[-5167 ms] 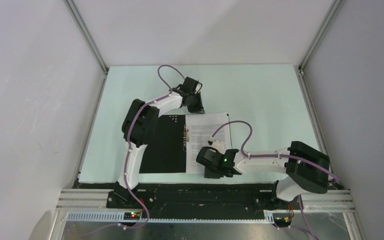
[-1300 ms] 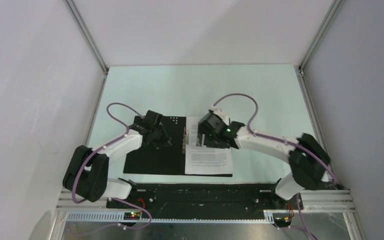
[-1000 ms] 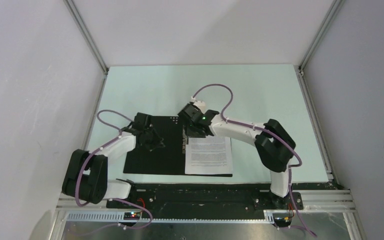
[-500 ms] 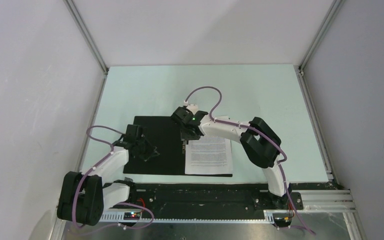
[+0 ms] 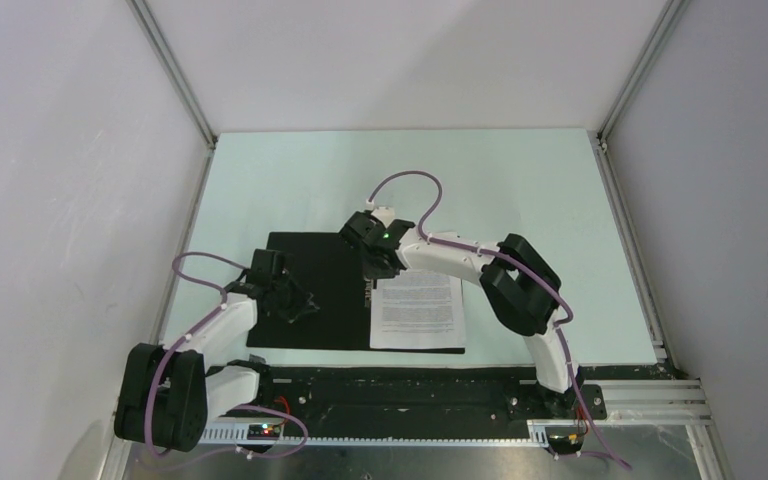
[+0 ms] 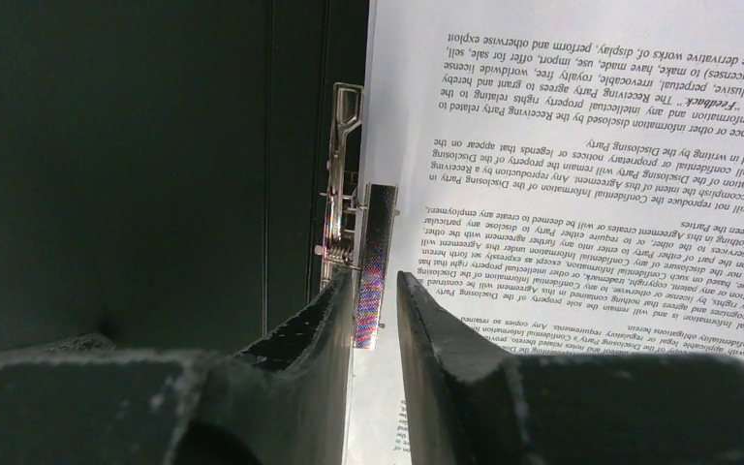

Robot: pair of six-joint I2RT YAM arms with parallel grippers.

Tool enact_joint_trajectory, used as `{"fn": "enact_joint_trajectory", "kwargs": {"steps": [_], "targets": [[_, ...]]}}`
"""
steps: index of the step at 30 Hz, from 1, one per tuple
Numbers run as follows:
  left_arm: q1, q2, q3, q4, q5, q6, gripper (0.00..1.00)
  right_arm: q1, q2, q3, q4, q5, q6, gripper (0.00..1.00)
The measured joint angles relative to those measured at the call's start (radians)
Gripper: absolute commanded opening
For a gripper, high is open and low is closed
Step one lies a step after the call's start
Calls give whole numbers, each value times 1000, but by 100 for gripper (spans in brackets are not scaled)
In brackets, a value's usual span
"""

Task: Put the files into the folder

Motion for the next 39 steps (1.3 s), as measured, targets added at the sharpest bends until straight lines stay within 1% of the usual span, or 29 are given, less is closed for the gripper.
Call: {"fn": "enact_joint_trajectory", "kwargs": {"steps": [4,7,9,10,12,20,24,33,39], "targets": [[0,0,0,0,0,-1,0,2,8,0,-2,-1,0,30],[2,0,-2,2,1,-2,0,2,19,0,-2,-9,0,29],[3,-3,-4,4,2,-4,0,2,27,0,1,-17,0,25],[4,-3,-5,4,2,-4,0,2,32,0,2,-21,-1,21],[6,-3,-5,5,4,-4,0,2,37,0,5,-27,-2,18],[10,-4,-9,9,8,-5,0,8,38,0,2,-24,1,18],[10,-5,-10,10,8,-5,0,20,35,-1,-6,-18,1,21],[11,-4,-10,13,7,-4,0,52,-2,-66,3,-5,4,38],[13,-1,-9,16,8,-5,0,75,-28,-105,8,-17,6,41]]}}
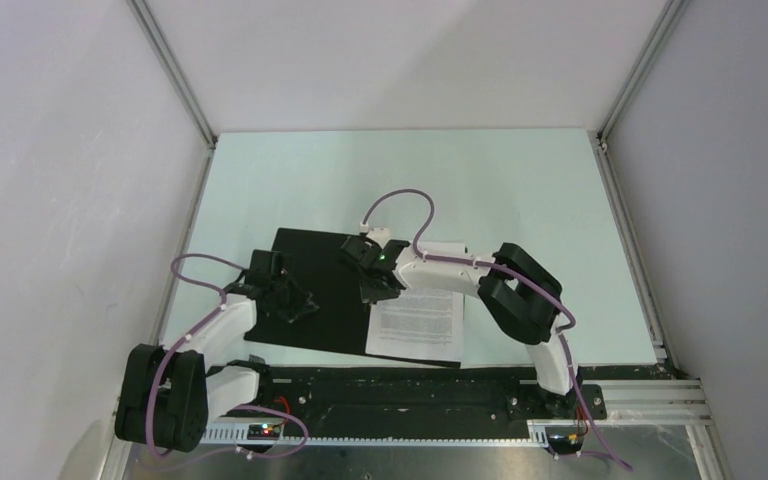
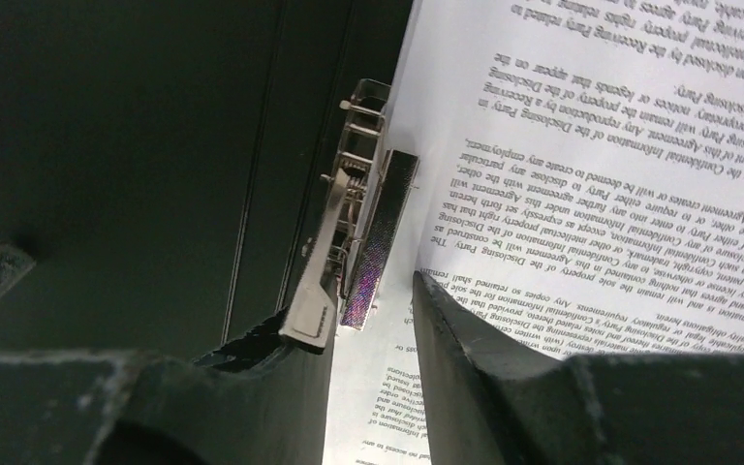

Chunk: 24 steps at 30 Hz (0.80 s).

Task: Put the files into the folder

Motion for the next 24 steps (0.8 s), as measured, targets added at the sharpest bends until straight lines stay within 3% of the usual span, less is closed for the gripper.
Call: {"fn": "enact_joint_trajectory", "kwargs": {"steps": [9,17,24], "targets": [[1,5,0,7,1,0,0,15,-102,-77,28,-18,0,48],[2,13,5,10,3,0,0,-13,-248,-91,40,-21,-2,48],[3,16,5,13,5,0,0,-102,-229,-63,60,-41,-5,47]]}}
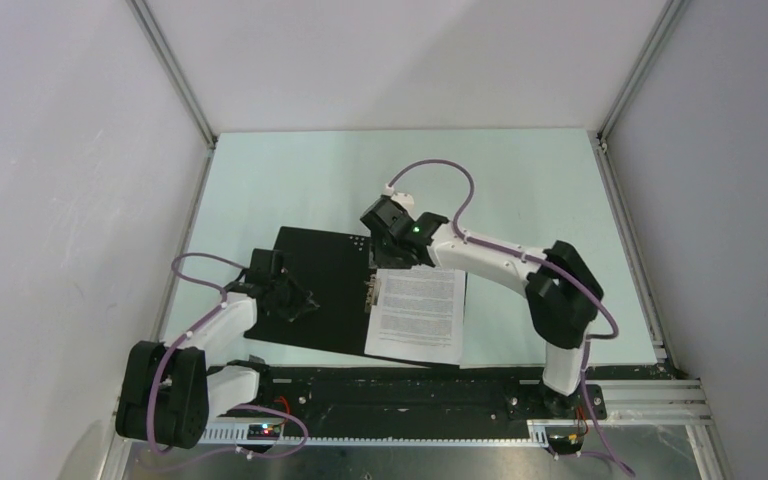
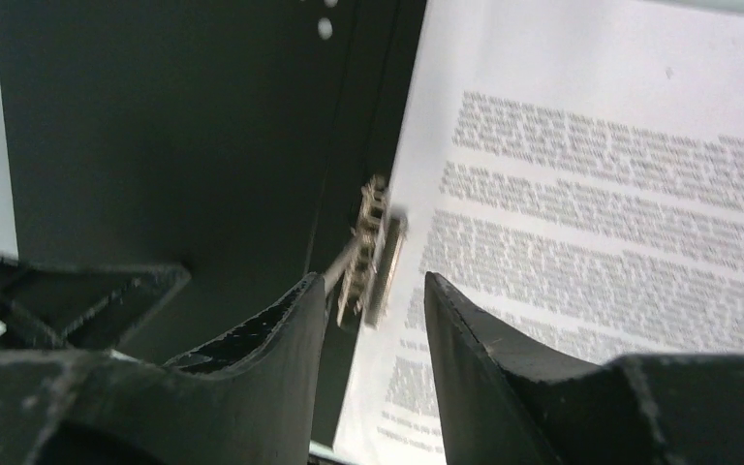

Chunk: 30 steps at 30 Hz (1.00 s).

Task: Put the files into the folder

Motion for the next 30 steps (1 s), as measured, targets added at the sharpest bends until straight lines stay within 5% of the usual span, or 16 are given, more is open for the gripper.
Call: {"fn": "enact_joint_trajectory", "kwargs": {"steps": [7,12,30], "targets": [[2,2,1,2,4,2,0,-6,188,169,-11,-21,-16,45],[5,-14,19,-27,3,41,1,13,211,169,-19,-40,-17,37],[56,13,243,-145,10,191,4,58,235,101,-25,-59,-44,34]]}}
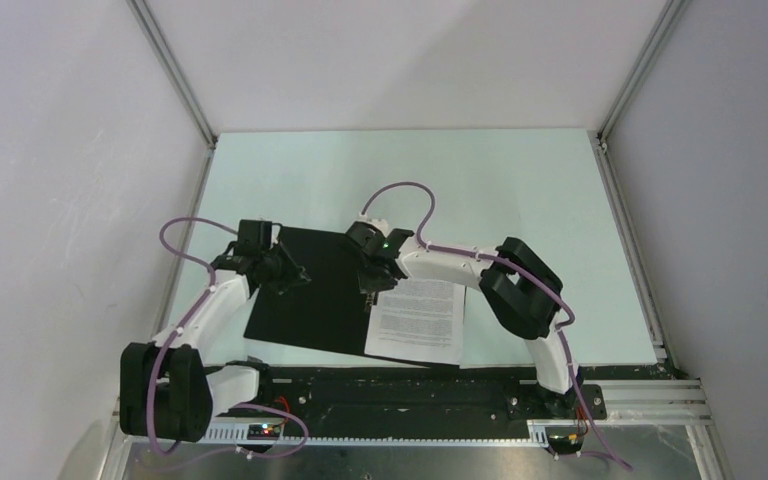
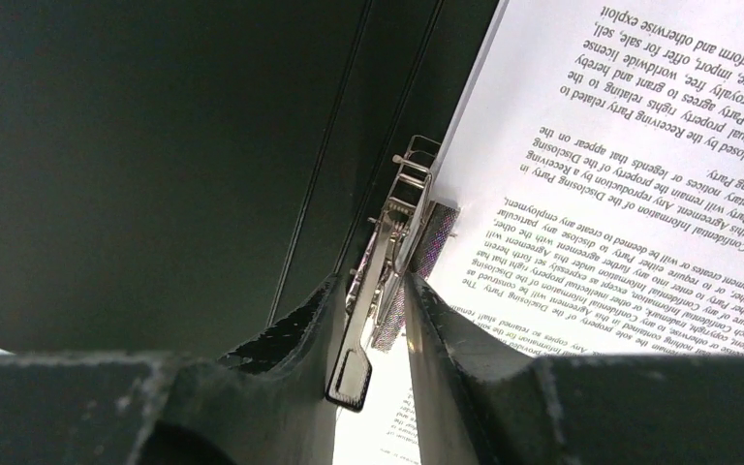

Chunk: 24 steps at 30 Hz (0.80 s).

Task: Put the files into the folder

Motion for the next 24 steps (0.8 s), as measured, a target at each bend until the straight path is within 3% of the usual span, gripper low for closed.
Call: {"fn": "enact_joint_trajectory", "kwargs": {"steps": [10,24], "targets": [[-29,48,-27,-11,2,-1,1,31,18,-2,-2,55,-43,43],[-29,61,-29,-7,5,-34,0,84,30,-28,27,186,-70,42]]}}
